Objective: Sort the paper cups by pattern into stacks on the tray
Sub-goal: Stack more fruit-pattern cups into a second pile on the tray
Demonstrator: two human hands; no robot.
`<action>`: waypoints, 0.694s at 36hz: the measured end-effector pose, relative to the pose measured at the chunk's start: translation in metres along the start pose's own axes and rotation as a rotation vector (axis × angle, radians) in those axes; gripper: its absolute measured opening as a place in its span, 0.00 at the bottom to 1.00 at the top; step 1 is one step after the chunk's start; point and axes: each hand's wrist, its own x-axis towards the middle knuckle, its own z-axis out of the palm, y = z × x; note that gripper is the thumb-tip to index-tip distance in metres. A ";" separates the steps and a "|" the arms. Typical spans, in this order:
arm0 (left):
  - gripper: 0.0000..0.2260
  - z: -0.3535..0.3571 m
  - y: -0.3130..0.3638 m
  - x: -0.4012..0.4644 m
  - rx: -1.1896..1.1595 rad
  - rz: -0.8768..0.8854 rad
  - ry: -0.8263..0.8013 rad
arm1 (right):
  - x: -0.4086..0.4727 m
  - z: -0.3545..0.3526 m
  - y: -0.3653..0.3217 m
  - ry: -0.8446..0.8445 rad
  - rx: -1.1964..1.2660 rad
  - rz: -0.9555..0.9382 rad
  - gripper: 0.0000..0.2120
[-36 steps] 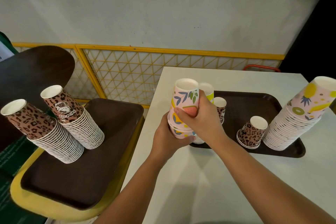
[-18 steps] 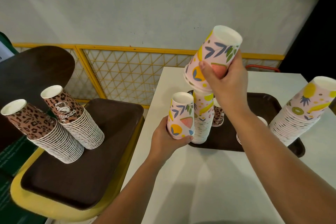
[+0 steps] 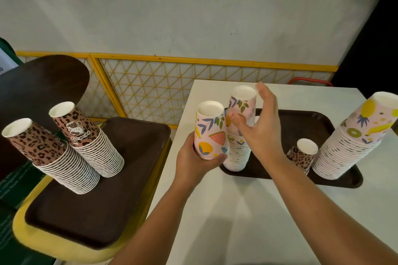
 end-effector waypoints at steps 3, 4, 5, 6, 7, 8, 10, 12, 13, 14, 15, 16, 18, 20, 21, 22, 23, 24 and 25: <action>0.30 -0.001 0.004 0.001 0.007 0.031 0.010 | -0.009 -0.004 -0.007 -0.033 0.028 -0.096 0.40; 0.31 -0.001 0.007 0.001 0.006 0.044 0.011 | -0.010 -0.005 -0.010 -0.082 0.041 -0.099 0.39; 0.32 -0.001 0.012 0.001 0.003 0.059 0.008 | -0.011 -0.005 -0.012 -0.133 0.055 -0.092 0.38; 0.33 0.000 0.017 0.001 0.001 0.080 0.004 | -0.012 -0.005 -0.015 -0.181 0.072 -0.084 0.38; 0.34 0.000 0.022 0.001 0.002 0.107 -0.001 | -0.013 -0.005 -0.017 -0.223 0.084 -0.076 0.37; 0.33 0.001 0.028 0.001 0.010 0.134 -0.006 | -0.013 -0.004 -0.020 -0.259 0.089 -0.064 0.36; 0.32 0.003 0.040 0.003 0.045 0.192 -0.005 | -0.012 -0.003 -0.023 -0.300 0.078 -0.020 0.35; 0.32 0.005 0.050 0.006 0.062 0.247 -0.013 | -0.009 -0.004 -0.024 -0.294 0.100 0.023 0.33; 0.32 0.006 0.055 0.009 0.060 0.267 -0.020 | -0.007 -0.006 -0.023 -0.274 0.112 0.028 0.31; 0.33 0.006 0.061 0.011 0.050 0.289 -0.031 | -0.004 -0.008 -0.024 -0.246 0.119 0.023 0.30; 0.34 0.007 0.066 0.014 0.035 0.314 -0.048 | -0.001 -0.011 -0.024 -0.215 0.126 0.017 0.29; 0.36 0.008 0.071 0.018 0.017 0.335 -0.068 | 0.003 -0.013 -0.025 -0.185 0.138 0.012 0.28; 0.42 0.010 0.078 0.024 -0.026 0.364 -0.119 | 0.012 -0.018 -0.027 -0.130 0.155 0.003 0.27; 0.46 0.011 0.083 0.028 -0.130 0.372 -0.175 | 0.022 -0.022 -0.029 -0.074 0.167 0.002 0.26; 0.46 0.012 0.084 0.030 -0.204 0.355 -0.197 | 0.027 -0.025 -0.029 -0.042 0.176 0.005 0.25; 0.44 0.013 0.086 0.030 -0.271 0.322 -0.202 | 0.032 -0.027 -0.028 -0.007 0.184 0.010 0.25; 0.41 0.014 0.087 0.030 -0.328 0.274 -0.187 | 0.038 -0.030 -0.026 0.027 0.186 0.012 0.25; 0.39 0.016 0.086 0.031 -0.363 0.223 -0.160 | 0.042 -0.031 -0.023 0.052 0.182 0.012 0.26; 0.37 0.019 0.084 0.031 -0.384 0.169 -0.129 | 0.046 -0.033 -0.020 0.062 0.169 0.012 0.26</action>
